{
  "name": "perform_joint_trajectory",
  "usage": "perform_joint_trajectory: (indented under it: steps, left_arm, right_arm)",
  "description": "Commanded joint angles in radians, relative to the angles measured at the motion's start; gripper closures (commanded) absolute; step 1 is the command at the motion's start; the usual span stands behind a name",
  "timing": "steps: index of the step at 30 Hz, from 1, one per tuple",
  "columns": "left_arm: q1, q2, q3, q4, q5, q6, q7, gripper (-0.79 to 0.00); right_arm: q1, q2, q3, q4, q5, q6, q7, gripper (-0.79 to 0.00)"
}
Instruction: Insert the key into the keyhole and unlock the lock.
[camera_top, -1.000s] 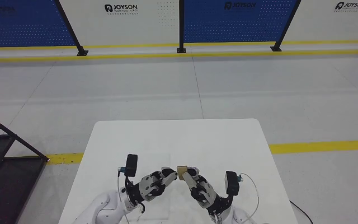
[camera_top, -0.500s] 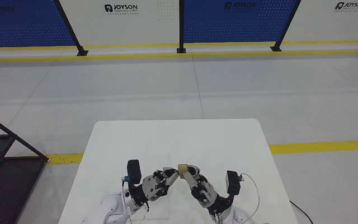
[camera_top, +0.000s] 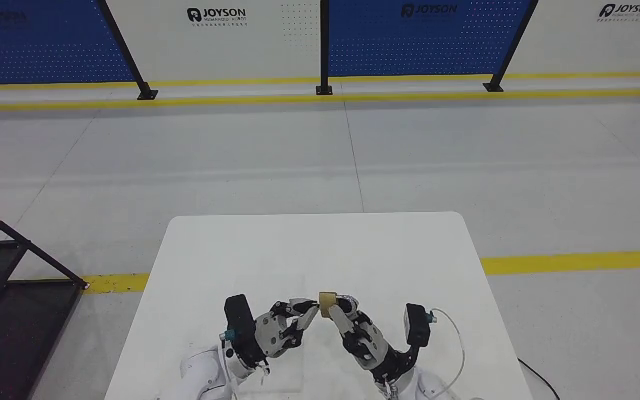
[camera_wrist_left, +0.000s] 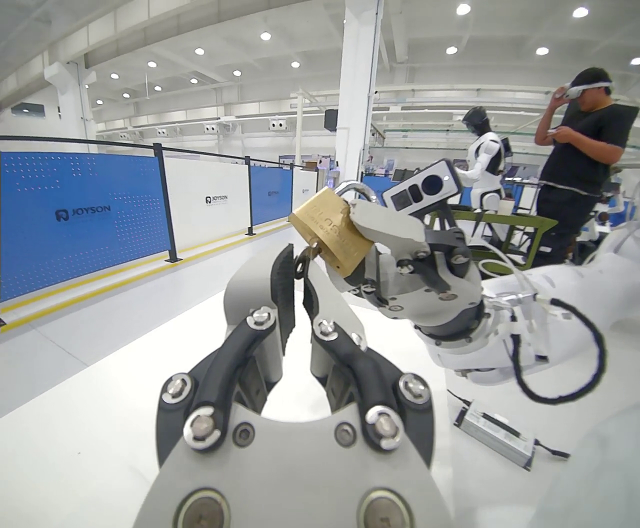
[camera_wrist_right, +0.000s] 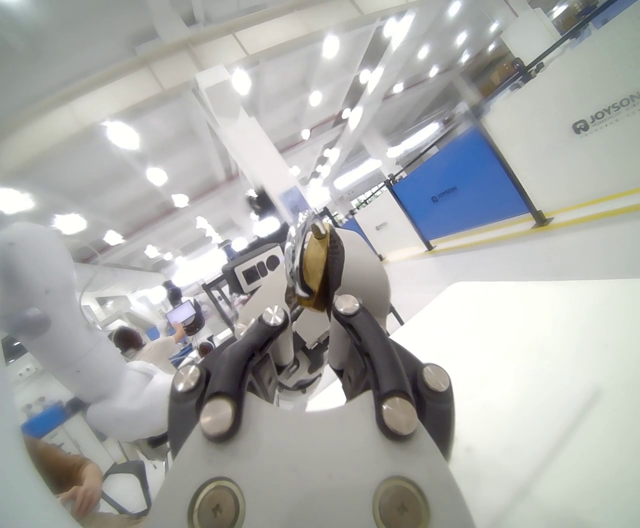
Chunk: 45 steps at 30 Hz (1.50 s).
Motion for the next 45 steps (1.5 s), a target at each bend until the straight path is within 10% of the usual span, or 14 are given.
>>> perform_joint_trajectory:
  steps: [1, 12, 15, 16, 31, 45]
  left_arm:
    - [-0.003, 0.0, -0.002, 0.001, 0.051, 0.053, 0.019, 0.0]
    - [-0.007, -0.002, 0.024, 0.016, 0.093, 0.089, 0.083, 0.0]
    - [-0.007, -0.003, 0.026, 0.017, 0.078, 0.086, 0.089, -0.453]
    - [-0.006, -0.003, 0.026, 0.016, 0.068, 0.083, 0.089, -0.785]
    - [0.093, 0.037, -0.086, -0.046, -0.319, -0.339, -0.071, -0.785]
    - [0.343, 0.151, -0.444, -0.096, -0.718, -0.427, -0.358, -0.785]
  right_arm:
    - [0.0, 0.0, 0.0, -0.001, 0.002, 0.001, 0.002, 0.0]
    - [0.001, 0.002, 0.001, -0.004, 0.015, 0.01, 0.01, 0.0]
    - [0.001, 0.002, 0.003, -0.006, 0.015, 0.011, 0.006, 0.0]
    - [0.001, 0.002, 0.004, -0.006, 0.017, 0.011, 0.003, 0.0]
    - [0.029, 0.003, 0.019, 0.026, 0.068, 0.043, 0.048, 0.0]
    - [0.288, -0.023, -0.163, 0.191, 0.298, 0.342, 0.783, 0.0]
